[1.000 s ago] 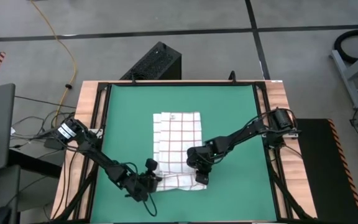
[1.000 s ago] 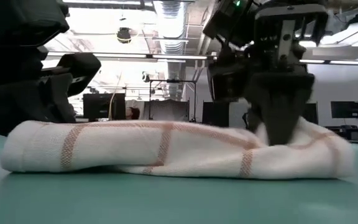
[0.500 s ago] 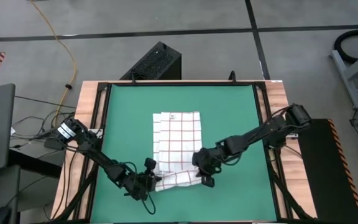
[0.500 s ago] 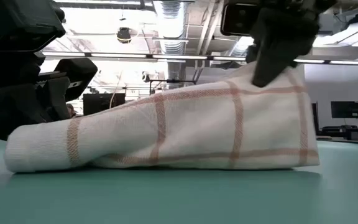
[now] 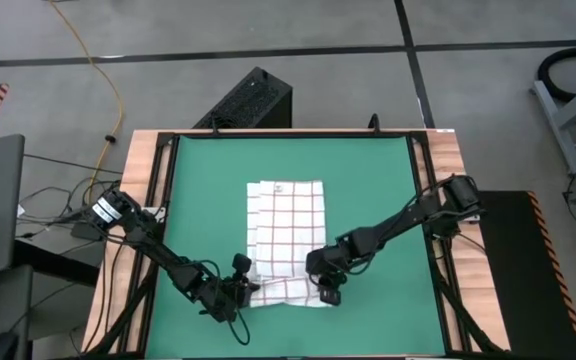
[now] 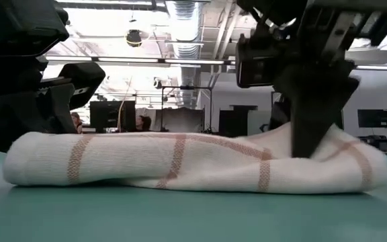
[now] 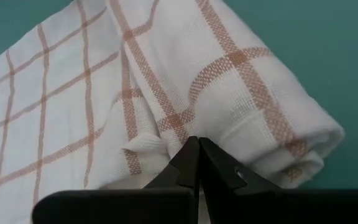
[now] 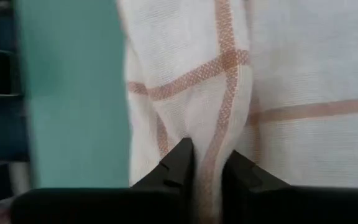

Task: Roll towel
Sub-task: Roll the white towel

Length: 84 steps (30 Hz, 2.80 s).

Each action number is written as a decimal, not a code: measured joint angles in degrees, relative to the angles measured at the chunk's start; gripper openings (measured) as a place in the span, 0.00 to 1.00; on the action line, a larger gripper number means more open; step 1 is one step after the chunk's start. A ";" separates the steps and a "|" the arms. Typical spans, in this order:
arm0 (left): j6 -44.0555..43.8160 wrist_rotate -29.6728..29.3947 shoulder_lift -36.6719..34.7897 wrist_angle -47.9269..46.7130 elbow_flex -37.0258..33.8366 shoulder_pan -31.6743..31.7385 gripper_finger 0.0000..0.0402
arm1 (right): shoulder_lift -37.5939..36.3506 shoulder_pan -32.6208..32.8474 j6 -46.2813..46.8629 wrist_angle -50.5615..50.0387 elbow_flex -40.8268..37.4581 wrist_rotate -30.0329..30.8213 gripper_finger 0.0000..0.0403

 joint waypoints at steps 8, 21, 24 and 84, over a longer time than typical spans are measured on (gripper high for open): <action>0.23 0.99 -0.02 -0.54 0.00 0.00 0.00 | -5.97 -0.35 -1.61 -4.94 1.72 0.44 0.34; 0.46 1.08 0.04 -0.63 -0.04 -0.41 0.00 | -8.96 -0.89 -10.41 -11.26 1.70 28.70 0.33; 0.46 1.12 0.04 -0.70 -0.04 -0.70 0.00 | -5.64 -2.35 -10.66 -11.23 1.66 28.25 0.28; 1.51 3.35 0.09 -2.05 -0.07 -1.03 0.00 | 3.70 11.47 -24.85 -1.69 1.79 35.50 0.64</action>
